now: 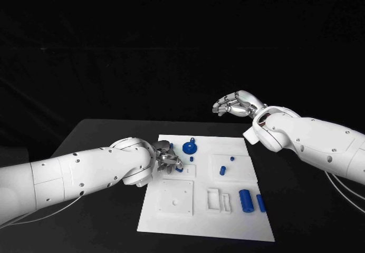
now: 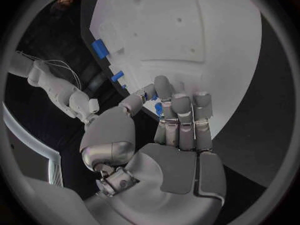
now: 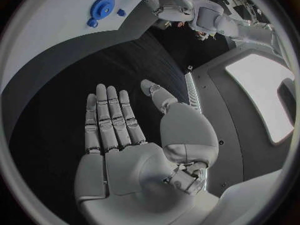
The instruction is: Assemble the parts on the task board
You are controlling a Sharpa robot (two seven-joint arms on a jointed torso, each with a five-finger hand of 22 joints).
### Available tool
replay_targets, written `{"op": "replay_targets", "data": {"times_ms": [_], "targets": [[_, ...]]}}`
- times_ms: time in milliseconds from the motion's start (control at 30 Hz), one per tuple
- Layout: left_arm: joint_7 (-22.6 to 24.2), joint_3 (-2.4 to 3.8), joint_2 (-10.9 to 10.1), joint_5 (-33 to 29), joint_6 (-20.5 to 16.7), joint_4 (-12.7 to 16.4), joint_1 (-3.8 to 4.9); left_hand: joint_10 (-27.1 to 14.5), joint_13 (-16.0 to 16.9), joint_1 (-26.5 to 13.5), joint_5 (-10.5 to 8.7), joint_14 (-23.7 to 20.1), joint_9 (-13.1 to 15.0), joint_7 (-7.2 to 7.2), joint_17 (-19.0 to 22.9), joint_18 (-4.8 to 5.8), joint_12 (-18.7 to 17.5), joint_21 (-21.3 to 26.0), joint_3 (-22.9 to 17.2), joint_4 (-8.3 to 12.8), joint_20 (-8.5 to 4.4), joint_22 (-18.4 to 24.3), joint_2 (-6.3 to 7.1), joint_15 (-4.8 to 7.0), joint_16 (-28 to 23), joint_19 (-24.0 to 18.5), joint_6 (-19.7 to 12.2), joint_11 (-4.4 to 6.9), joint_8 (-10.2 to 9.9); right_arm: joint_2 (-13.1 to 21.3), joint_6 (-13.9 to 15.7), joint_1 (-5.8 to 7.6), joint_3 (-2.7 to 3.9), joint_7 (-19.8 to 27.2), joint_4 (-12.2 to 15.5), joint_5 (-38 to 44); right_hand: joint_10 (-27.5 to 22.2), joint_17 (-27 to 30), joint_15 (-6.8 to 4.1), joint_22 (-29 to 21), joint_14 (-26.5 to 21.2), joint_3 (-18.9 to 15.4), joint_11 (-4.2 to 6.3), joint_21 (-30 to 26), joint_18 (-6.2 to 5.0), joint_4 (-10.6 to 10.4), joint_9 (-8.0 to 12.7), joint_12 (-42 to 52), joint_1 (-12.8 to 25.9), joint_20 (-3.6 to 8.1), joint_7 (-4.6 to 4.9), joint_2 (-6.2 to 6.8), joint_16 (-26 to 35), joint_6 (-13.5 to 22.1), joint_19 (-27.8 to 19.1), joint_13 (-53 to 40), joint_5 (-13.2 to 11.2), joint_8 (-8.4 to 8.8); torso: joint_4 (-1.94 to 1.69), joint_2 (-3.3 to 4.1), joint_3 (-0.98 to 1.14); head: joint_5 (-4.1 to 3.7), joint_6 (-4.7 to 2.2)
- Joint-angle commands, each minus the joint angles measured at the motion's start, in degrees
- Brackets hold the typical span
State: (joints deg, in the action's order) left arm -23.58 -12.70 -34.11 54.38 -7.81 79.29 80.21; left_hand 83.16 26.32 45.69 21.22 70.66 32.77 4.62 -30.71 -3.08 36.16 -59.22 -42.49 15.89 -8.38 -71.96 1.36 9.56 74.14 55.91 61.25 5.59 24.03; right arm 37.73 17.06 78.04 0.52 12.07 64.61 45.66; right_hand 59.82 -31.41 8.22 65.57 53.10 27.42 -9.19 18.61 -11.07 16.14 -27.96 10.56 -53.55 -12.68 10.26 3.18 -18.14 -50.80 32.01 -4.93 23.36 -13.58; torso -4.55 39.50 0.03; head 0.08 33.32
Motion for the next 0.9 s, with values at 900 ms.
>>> {"op": "replay_targets", "data": {"times_ms": [900], "targets": [[0.2,-0.24,0.38,1.05,2.25,0.11,-0.19,-0.13,2.21,0.38,-6.9,2.14,7.35,-5.37,-0.02,0.01,4.36,-1.22,0.67,-2.22,-7.33,-0.94,0.14,2.85,3.5,0.95,10.71,0.9,1.4,-0.41,-0.97,0.02,0.04,0.17,-0.15,0.02,1.0,0.33,0.01,0.24,0.61,-0.37,0.04,-0.34,-0.47,0.03,0.4,-0.83,0.62,-0.11,0.03,-0.17,0.42,0.1,-0.36,0.56,1.72,-0.43,-0.01,0.0,0.02,0.18,0.25]]}}
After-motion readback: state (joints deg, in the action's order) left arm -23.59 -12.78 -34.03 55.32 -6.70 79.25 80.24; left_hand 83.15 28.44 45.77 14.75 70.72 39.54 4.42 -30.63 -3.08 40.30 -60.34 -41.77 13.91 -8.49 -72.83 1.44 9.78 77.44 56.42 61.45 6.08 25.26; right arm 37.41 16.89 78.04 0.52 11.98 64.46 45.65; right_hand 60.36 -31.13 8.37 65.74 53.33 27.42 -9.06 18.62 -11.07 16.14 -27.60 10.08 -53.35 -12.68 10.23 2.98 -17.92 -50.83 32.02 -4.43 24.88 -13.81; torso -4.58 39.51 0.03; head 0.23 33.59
